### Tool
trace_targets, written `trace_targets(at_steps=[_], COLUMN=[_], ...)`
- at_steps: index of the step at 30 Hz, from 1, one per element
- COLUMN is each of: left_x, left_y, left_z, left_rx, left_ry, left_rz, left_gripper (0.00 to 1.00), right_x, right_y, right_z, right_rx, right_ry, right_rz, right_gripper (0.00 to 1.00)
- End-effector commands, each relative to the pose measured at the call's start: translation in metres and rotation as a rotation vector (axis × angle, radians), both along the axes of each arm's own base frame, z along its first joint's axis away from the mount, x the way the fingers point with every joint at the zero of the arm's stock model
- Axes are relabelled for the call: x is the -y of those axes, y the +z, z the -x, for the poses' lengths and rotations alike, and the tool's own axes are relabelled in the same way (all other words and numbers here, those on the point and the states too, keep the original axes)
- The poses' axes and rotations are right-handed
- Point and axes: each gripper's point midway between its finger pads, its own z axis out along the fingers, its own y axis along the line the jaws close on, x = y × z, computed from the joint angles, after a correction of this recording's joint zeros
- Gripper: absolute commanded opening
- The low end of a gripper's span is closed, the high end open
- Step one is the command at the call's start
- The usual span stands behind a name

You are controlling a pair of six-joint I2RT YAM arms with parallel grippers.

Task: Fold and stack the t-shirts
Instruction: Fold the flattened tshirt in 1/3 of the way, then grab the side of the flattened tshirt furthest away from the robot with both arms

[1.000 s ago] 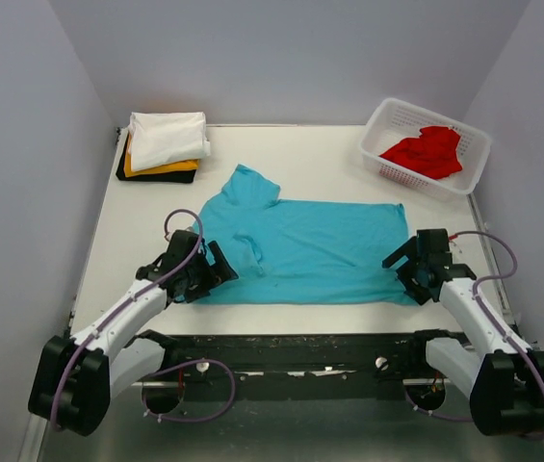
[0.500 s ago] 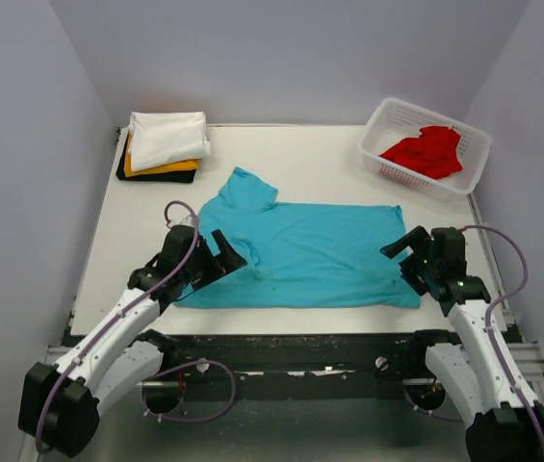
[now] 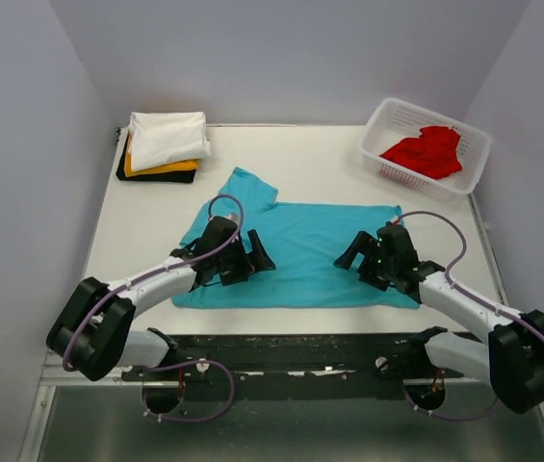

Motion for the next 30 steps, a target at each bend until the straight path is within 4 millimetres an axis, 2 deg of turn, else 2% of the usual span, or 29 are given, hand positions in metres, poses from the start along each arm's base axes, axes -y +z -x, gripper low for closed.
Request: trace_targets(at_steps=[1,4,7,11,14,15,18,20,22,25,26,27,28,30], left_x=[-0.021,-0.036,-0.039,-0.046,-0.055,-0.057,-0.054,-0.051,-0.048,-0.051,-0.055,-0.058,-0.058,-0.061], left_y=[-0.03,-0.049,-0.06,-0.058,-0.042,-0.033,0.014,0.046,0.069,0.083,0.091,0.088,0.099,0.102], left_z=[0.026,0.046,0.067,0.084,0.078,0.07,0.038,0.016,-0.009,-0.057,-0.077,-0.094,-0.112,-0.147], left_rx=[-0.07,-0.132,-0.181,-0.194,-0.129,-0.085,0.094,0.185,0.247,0.263,0.256,0.216,0.223,0.213], left_ry=[0.074,0.108,0.115,0.135,0.168,0.181,0.169,0.158,0.162,0.192,0.224,0.232,0.221,0.229], left_rz=[-0.043,-0.086,-0.096,-0.123,-0.152,-0.161,-0.174,-0.19,-0.185,-0.169,-0.164,-0.178,-0.191,-0.215], left_gripper=[0.99,0.99,0.99,0.99,0.98,0.98,0.99,0.99,0.99,0.99,0.98,0.99,0.99,0.98], right_x=[0.022,0.031,0.03,0.032,0.037,0.04,0.041,0.047,0.056,0.073,0.073,0.069,0.066,0.064], right_y=[-0.033,-0.029,-0.028,-0.028,-0.016,-0.008,0.023,0.049,0.066,0.084,0.088,0.089,0.091,0.088], right_z=[0.033,0.043,0.049,0.054,0.045,0.037,0.012,-0.007,-0.022,-0.043,-0.047,-0.051,-0.054,-0.058], right_rx=[-0.098,-0.092,-0.075,-0.112,-0.07,-0.036,0.064,0.13,0.191,0.283,0.302,0.314,0.324,0.324], right_ry=[-0.038,-0.037,-0.013,-0.026,-0.039,-0.052,-0.077,-0.128,-0.182,-0.277,-0.285,-0.265,-0.241,-0.222], right_rz=[0.076,0.101,0.088,0.098,0.129,0.143,0.161,0.19,0.235,0.296,0.293,0.292,0.29,0.306], right_gripper=[1.0,1.0,1.0,1.0,1.0,1.0,1.0,1.0,1.0,1.0,1.0,1.0,1.0,1.0])
